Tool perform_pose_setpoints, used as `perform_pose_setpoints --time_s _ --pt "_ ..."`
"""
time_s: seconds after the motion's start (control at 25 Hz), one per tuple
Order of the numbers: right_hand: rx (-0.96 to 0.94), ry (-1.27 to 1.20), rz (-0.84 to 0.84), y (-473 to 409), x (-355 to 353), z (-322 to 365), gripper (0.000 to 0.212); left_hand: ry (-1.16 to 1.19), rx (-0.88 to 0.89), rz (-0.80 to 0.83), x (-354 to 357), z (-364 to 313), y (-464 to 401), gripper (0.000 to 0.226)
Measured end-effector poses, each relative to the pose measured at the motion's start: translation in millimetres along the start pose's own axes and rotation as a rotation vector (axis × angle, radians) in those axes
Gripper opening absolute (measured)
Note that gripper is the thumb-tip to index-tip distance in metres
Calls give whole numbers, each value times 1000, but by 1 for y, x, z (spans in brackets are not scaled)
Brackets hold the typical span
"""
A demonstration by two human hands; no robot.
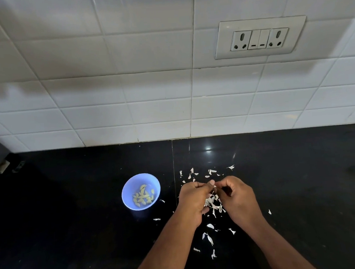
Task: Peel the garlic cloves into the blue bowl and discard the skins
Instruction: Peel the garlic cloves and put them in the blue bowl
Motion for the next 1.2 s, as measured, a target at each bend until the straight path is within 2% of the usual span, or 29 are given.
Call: perform_pose_setpoints --time_s 0.12,0.2,0.28,0.36,0.48,0.76,0.88,1.08,1.2 --pt "144 -202 23 -3 3 -9 11 21 79 -10 0 -6 -1 28" --pt "286 -443 93 -4 11 -15 19 93 113 45 4 -8 0 26" --pt "380 -585 168 -3 18 -14 17 157 125 98 4 -7 0 22" --pt "433 -644 218 -2 21 -12 12 192 122 128 1 -6 -3 19" --pt "469 -723 257 -3 26 -14 14 182 121 90 -12 -6 -7 12" --pt "547 -898 280 -3 39 -19 15 157 135 174 -13 -7 -2 17" --pt "504 -835 247 -1 38 -19 14 118 125 145 -16 -6 -3 14" --pt "284 -384 75 1 26 -12 10 -10 140 62 -22 -6 -3 7" --pt "218 -321 25 3 21 -4 11 71 104 115 -18 -4 -3 10"
Point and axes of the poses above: each hand's wrist, its own y-axis away from the middle knuckle, its own x-axis out of the palm, z = x × y, the point moved 9 cm from there along -y, towards the middle knuckle, and after that the axes turned 8 degrees about x, right-handed, at the moved point
